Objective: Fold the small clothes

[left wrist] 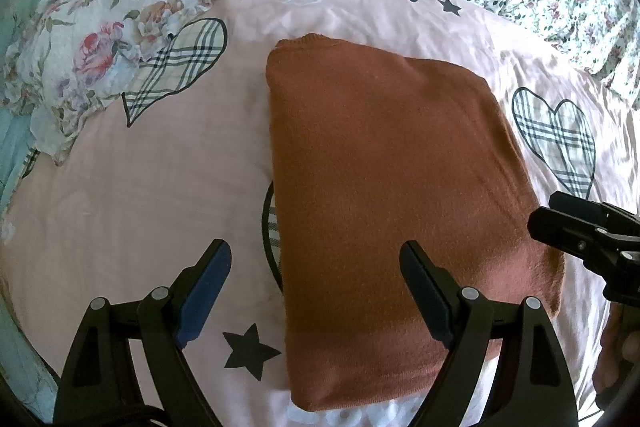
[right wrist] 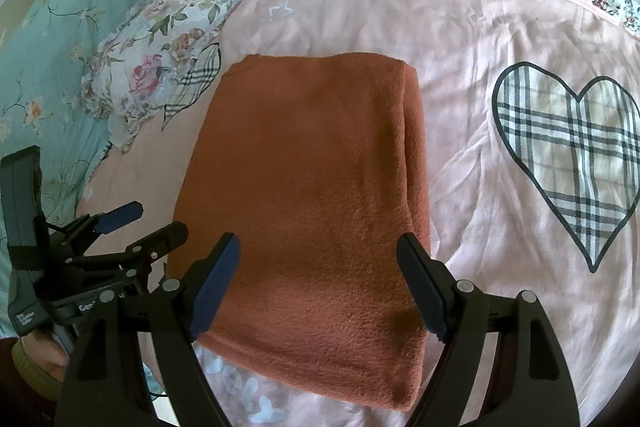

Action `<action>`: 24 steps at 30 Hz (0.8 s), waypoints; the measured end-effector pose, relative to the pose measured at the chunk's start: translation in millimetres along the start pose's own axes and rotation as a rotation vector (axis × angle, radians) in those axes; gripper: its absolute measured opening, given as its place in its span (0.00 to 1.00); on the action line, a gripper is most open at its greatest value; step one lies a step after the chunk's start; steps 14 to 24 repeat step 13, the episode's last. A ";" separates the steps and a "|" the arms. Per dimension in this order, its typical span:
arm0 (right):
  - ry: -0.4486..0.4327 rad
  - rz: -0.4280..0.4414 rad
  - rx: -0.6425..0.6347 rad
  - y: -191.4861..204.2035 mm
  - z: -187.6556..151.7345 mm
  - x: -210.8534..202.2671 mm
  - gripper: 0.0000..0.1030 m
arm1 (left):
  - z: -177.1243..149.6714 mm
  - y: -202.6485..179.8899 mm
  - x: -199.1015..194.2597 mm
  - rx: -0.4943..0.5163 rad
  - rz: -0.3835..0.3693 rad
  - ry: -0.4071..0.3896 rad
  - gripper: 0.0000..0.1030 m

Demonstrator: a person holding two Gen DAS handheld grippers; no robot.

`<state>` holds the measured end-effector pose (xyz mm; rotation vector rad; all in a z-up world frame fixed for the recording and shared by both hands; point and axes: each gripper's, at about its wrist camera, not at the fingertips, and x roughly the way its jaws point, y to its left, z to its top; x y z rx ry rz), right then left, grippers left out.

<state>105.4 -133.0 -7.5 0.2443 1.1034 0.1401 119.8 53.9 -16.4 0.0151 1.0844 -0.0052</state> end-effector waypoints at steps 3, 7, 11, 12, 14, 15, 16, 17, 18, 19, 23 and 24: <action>-0.002 0.000 -0.003 0.8 -0.7 -0.6 0.79 | -0.9 -0.1 -0.9 -0.005 0.000 -0.004 0.84; -0.005 0.000 -0.009 4.0 -1.7 -1.2 0.79 | -2.1 1.6 -2.9 -0.009 0.003 -0.011 0.84; -0.005 -0.001 -0.011 4.1 -1.5 -0.8 0.79 | -2.3 2.9 -3.4 -0.011 0.000 -0.008 0.84; -0.005 -0.003 -0.010 4.0 -2.0 0.0 0.80 | -2.7 2.4 -3.2 -0.011 -0.003 -0.007 0.84; -0.007 -0.004 -0.009 5.1 -3.9 0.2 0.82 | -3.1 2.2 -3.4 -0.010 -0.005 -0.010 0.84; -0.007 -0.004 -0.009 5.1 -3.9 0.2 0.82 | -3.1 2.2 -3.4 -0.010 -0.005 -0.010 0.84; -0.007 -0.004 -0.009 5.1 -3.9 0.2 0.82 | -3.1 2.2 -3.4 -0.010 -0.005 -0.010 0.84; -0.007 -0.004 -0.009 5.1 -3.9 0.2 0.82 | -3.1 2.2 -3.4 -0.010 -0.005 -0.010 0.84; -0.007 -0.004 -0.009 5.1 -3.9 0.2 0.82 | -3.1 2.2 -3.4 -0.010 -0.005 -0.010 0.84; -0.007 -0.004 -0.009 5.1 -3.9 0.2 0.82 | -3.1 2.2 -3.4 -0.010 -0.005 -0.010 0.84; -0.007 -0.004 -0.009 5.1 -3.9 0.2 0.82 | -3.1 2.2 -3.4 -0.010 -0.005 -0.010 0.84; -0.007 -0.004 -0.009 5.1 -3.9 0.2 0.82 | -3.1 2.2 -3.4 -0.010 -0.005 -0.010 0.84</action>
